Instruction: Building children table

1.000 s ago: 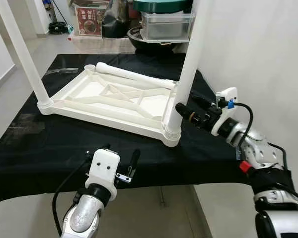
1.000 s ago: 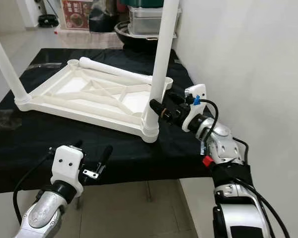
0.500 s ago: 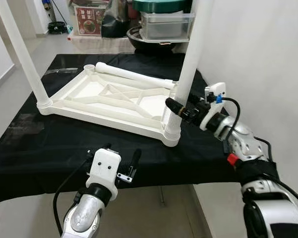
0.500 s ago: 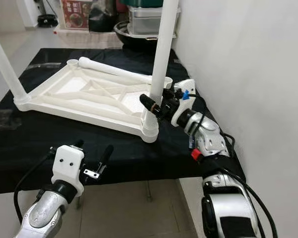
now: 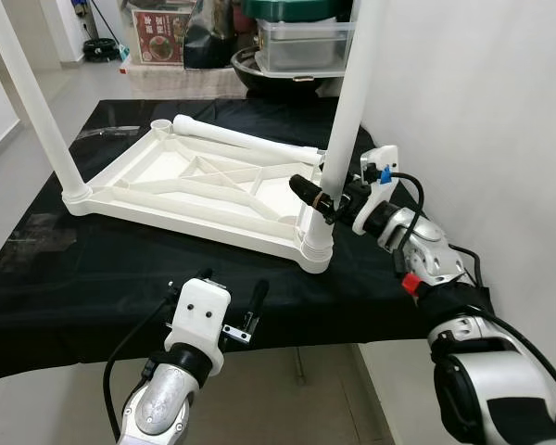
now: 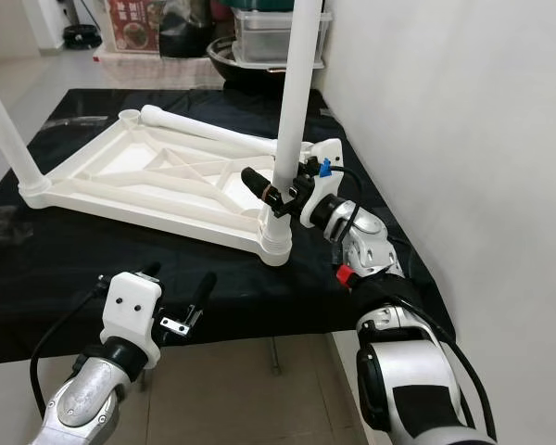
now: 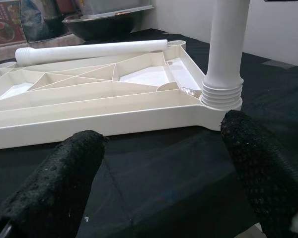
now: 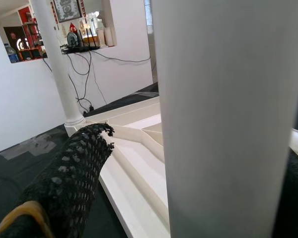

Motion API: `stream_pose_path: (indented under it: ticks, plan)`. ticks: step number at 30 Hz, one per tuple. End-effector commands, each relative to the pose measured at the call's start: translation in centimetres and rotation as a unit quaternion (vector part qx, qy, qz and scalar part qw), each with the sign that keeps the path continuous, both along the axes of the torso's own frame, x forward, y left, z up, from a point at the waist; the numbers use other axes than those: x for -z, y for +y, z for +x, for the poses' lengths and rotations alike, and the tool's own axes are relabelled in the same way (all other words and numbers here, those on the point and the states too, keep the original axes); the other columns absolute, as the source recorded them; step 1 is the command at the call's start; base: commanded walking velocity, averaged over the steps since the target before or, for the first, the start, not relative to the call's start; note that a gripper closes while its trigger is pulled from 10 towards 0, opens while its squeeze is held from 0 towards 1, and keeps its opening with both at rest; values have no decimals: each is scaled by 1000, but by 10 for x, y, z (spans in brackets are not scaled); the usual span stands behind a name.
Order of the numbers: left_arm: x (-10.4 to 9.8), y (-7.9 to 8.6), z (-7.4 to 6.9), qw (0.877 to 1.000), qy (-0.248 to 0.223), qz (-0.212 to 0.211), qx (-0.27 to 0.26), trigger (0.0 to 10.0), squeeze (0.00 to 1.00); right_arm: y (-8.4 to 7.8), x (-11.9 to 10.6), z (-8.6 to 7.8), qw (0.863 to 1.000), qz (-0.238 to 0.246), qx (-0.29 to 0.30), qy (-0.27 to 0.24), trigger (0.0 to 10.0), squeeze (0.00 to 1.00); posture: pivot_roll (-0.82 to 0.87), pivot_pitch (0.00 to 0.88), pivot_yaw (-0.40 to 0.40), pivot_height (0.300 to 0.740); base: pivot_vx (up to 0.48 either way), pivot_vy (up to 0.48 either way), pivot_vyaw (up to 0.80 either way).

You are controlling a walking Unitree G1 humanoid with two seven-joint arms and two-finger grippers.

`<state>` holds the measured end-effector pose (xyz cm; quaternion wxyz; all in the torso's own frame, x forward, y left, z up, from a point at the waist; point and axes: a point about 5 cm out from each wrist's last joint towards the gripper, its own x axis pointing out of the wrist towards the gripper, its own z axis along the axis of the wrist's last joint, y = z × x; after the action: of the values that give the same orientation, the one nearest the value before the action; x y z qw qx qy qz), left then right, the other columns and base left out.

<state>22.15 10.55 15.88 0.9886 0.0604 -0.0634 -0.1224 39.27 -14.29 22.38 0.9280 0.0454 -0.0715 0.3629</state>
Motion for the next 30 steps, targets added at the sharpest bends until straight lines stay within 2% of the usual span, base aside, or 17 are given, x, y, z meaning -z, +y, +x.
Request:
stream_pose_path:
  ticks: [1, 17, 18, 19, 20, 21, 22, 23, 30]
  plan:
    - [-3, -2, -1, 1000, -5, 4, 4, 10000, 0, 10, -4, 2, 1000, -6, -10, -7, 10000, 0, 114, 80, -75, 740, 0, 0, 0]
    - [-4, -4, -2, 1000, -5, 6, 5, 10000, 0, 15, -10, 10, 1000, -18, -5, -7, 10000, 0, 116, 96, -82, 740, 0, 0, 0]
    - [-4, -4, -2, 1000, -5, 6, 5, 10000, 0, 15, -10, 11, 1000, -16, -2, -4, 9451, 0, 115, 98, -79, 740, 0, 0, 0]
    - [-4, -4, -2, 1000, -5, 6, 5, 10000, 0, 14, -10, 11, 1000, -15, -1, -4, 6314, 0, 115, 97, -80, 740, 0, 0, 0]
    - [-4, -4, -2, 1000, -5, 6, 5, 10000, 0, 14, -10, 11, 1000, -15, -1, -4, 6314, 0, 115, 97, -80, 740, 0, 0, 0]
    - [-4, -4, -2, 1000, -6, 8, 5, 10000, 0, 14, -10, 11, 1000, -14, 0, -4, 2431, 0, 115, 97, -81, 740, 0, 0, 0]
    - [-4, -4, -2, 1000, -6, 8, 5, 10000, 0, 14, -10, 11, 1000, -14, 0, -4, 2431, 0, 115, 97, -81, 740, 0, 0, 0]
    - [-5, -4, -2, 1000, -6, 8, 5, 10000, 0, 15, -9, 11, 1000, -13, -3, -4, 0, 0, 116, 100, -80, 740, 0, 0, 0]
    - [-6, -3, 0, 1000, -9, 7, 3, 10000, 0, 21, -5, 9, 1000, -9, -18, -6, 0, 0, 115, 101, -78, 740, 0, 0, 0]
